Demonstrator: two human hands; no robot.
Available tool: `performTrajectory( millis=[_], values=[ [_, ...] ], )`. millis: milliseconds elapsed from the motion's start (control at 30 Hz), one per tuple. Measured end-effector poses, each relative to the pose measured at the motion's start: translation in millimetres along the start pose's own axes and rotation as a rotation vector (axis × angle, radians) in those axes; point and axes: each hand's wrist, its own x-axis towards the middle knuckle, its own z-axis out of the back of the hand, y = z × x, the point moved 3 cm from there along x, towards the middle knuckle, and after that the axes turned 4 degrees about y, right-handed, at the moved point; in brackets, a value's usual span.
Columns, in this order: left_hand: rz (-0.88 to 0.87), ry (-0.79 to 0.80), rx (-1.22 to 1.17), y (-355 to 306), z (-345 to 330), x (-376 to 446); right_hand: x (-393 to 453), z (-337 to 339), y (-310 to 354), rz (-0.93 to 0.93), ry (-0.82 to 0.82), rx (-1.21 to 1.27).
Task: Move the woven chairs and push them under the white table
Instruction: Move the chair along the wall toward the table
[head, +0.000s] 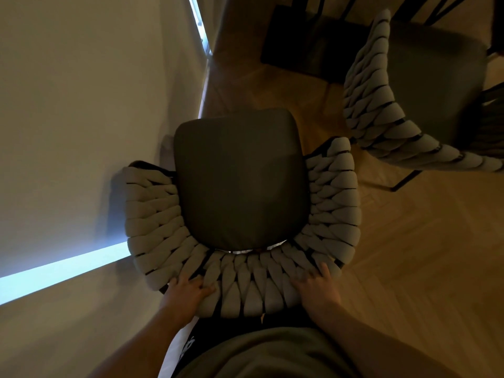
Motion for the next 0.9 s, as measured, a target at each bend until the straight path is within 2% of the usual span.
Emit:
performTrajectory(
  millis=[400,600,700,733,800,833,900],
  values=[
    [-0.008,0.004,0.024,6,8,-5,-7,-4,6,0.003,-0.036,0.047],
    [0.026,0.043,0.022,2,2,-7,-11,-3,2,0.063,-0.041,0.033],
    [0.052,0.014,0.019,0,-5,-5,-12,-4,-4,0.110,-0.012,0.031],
    [0.060,-0.014,0.004,-1,-7,-7,-12,-4,-5,0.130,-0.008,0.052],
    [0.090,-0.198,-0.087,1,-7,-13,-13,-3,-8,0.170,-0.057,0.175],
    [0.121,-0.272,-0.132,3,-8,-17,-15,0,-11,0.176,-0.135,0.313],
    [0.186,-0.443,-0.201,6,-14,-26,-17,5,-24,0.110,-0.389,0.665]
  ],
)
